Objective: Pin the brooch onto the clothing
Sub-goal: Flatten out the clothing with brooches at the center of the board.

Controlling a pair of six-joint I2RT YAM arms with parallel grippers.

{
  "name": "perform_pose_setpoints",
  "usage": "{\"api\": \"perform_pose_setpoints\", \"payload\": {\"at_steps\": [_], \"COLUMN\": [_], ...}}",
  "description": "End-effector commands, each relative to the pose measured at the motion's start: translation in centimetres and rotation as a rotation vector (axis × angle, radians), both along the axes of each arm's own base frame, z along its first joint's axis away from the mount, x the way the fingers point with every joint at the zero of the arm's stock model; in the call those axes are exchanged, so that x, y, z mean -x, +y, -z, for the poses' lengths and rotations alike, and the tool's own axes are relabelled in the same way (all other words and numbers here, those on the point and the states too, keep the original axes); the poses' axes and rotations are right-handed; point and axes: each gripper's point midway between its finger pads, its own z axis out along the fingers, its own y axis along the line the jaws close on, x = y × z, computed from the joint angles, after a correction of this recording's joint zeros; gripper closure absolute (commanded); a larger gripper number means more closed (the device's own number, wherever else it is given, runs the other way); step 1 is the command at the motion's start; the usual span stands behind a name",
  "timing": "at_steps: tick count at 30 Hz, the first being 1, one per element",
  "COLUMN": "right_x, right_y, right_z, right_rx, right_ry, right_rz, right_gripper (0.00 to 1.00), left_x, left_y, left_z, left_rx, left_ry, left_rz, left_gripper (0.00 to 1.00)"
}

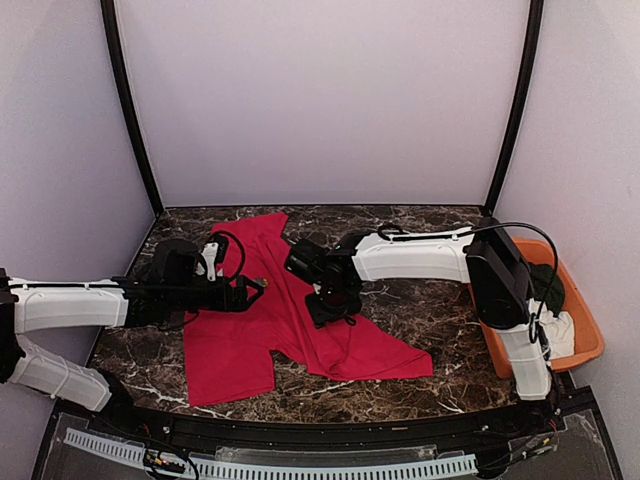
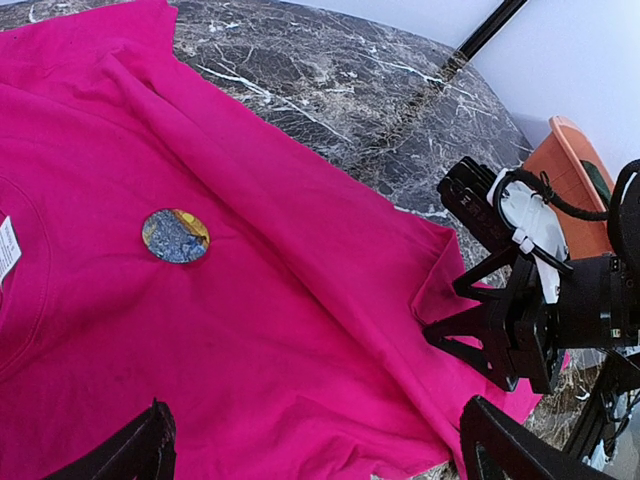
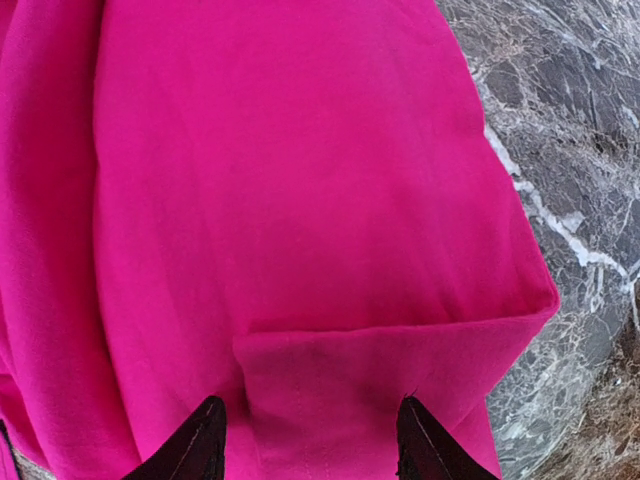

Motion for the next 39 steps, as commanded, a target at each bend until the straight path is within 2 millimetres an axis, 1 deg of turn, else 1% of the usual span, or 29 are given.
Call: {"api": "perform_pose_setpoints", "payload": {"at_steps": [1, 7, 10, 13, 15, 18, 19, 21, 22, 26, 27, 29, 32, 35, 39], "right_x": [-0.7, -1.0, -1.0, -1.0, -1.2, -1.3, -1.4, -1.5, -1.7, -2.6, -2.9, -3.9, -5.5, -7.2, -9.6], "right_y": [-0.2, -0.3, -0.3, -0.2, -0.2, -0.3, -0.3, -0.4, -0.5, -1.5, -2.0, -3.2, -5.6, -8.3, -12.3], "right_z": [0.0, 0.8, 1.0, 1.0, 1.0, 0.9, 0.6, -0.2, -0.8, -3.9, -5.0, -6.5, -8.0, -9.2, -9.9], "right_rx": [0.030, 0.044, 0.042, 0.039, 0.038, 0.034, 0.032, 0.026, 0.022, 0.024, 0.023, 0.035, 0.054, 0.086, 0.128], "right_ry": [-0.025, -0.011, -0.005, -0.001, -0.001, 0.002, -0.003, -0.018, -0.032, -0.100, -0.121, -0.160, -0.193, -0.227, -0.248], "right_rz": [0.026, 0.026, 0.025, 0.020, 0.020, 0.017, 0.016, 0.019, 0.023, 0.041, 0.046, 0.069, 0.115, 0.159, 0.226], "right_gripper": [0.44, 0.49, 0.52, 0.58, 0.66, 0.84, 0.90, 0.98, 1.00, 1.00, 1.00, 1.00, 1.00, 1.00, 1.00], "left_x": [0.7, 0.8, 0.8, 0.9, 0.9, 1.0, 1.0, 1.0, 1.1, 1.2, 1.2, 1.2, 1.3, 1.4, 1.6], "left_y": [0.3, 0.3, 0.3, 0.3, 0.3, 0.3, 0.3, 0.4, 0.4, 0.5, 0.4, 0.4, 0.2, 0.3, 0.5], "left_z": [0.9, 1.3, 1.3, 1.3, 1.4, 1.5, 1.5, 1.4, 1.5, 1.6, 1.6, 1.7, 1.6, 1.7, 1.8], "left_rx": [-0.023, -0.024, -0.025, -0.023, -0.022, -0.023, -0.022, -0.021, -0.022, -0.022, -0.021, -0.017, -0.009, -0.012, -0.019], "left_ry": [0.011, 0.016, 0.016, 0.018, 0.020, 0.022, 0.021, 0.020, 0.022, 0.023, 0.024, 0.028, 0.032, 0.034, 0.037], "left_rz": [0.013, 0.014, 0.016, 0.018, 0.017, 0.018, 0.018, 0.018, 0.019, 0.017, 0.020, 0.021, 0.022, 0.026, 0.025], "left_gripper": [0.01, 0.01, 0.01, 0.01, 0.01, 0.01, 0.01, 0.01, 0.01, 0.01, 0.01, 0.01, 0.01, 0.01, 0.01]}}
